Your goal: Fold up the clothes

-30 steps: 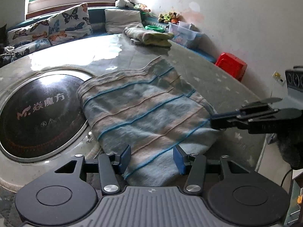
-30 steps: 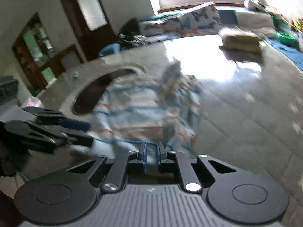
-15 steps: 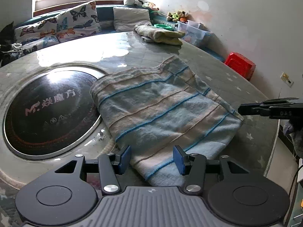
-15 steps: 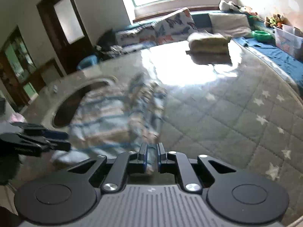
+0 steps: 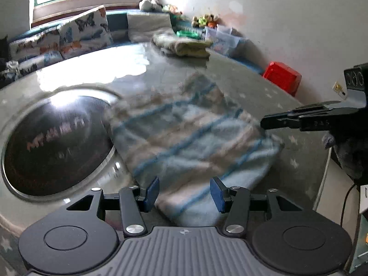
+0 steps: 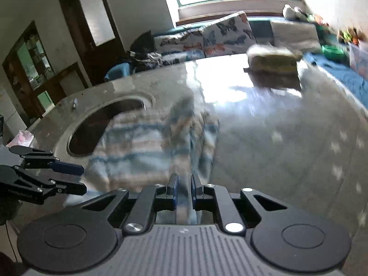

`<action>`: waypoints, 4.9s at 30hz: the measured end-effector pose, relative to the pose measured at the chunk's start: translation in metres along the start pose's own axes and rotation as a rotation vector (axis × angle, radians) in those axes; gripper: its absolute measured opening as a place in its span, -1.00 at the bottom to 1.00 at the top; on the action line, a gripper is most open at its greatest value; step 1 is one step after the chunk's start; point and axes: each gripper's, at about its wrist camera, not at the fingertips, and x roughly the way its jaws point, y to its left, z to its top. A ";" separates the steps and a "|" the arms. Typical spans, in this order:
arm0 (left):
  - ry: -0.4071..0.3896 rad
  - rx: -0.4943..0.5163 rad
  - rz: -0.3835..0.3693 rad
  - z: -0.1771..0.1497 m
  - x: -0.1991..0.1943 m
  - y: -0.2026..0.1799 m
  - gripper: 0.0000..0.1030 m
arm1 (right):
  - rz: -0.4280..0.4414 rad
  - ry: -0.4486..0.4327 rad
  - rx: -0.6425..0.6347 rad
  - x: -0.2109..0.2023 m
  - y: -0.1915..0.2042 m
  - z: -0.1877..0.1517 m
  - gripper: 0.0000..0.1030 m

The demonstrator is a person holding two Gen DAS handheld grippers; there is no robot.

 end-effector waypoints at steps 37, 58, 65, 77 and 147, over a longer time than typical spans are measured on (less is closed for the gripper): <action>-0.027 -0.001 0.075 0.092 0.102 0.046 -0.25 | -0.022 0.014 0.022 0.098 -0.016 0.071 -0.89; -0.034 -0.086 0.113 0.043 0.036 0.045 -0.07 | -0.066 0.029 0.082 0.039 -0.020 0.024 -0.21; -0.021 -0.197 0.129 0.025 0.033 0.054 -0.05 | -0.061 0.020 0.176 0.018 -0.029 -0.004 -0.21; -0.029 -0.249 0.132 0.019 0.028 0.051 -0.03 | -0.031 -0.024 0.257 0.041 -0.032 0.000 -0.12; -0.167 -0.104 0.142 0.139 0.047 -0.003 -0.80 | -0.120 -0.281 0.120 -0.001 -0.030 0.088 -0.73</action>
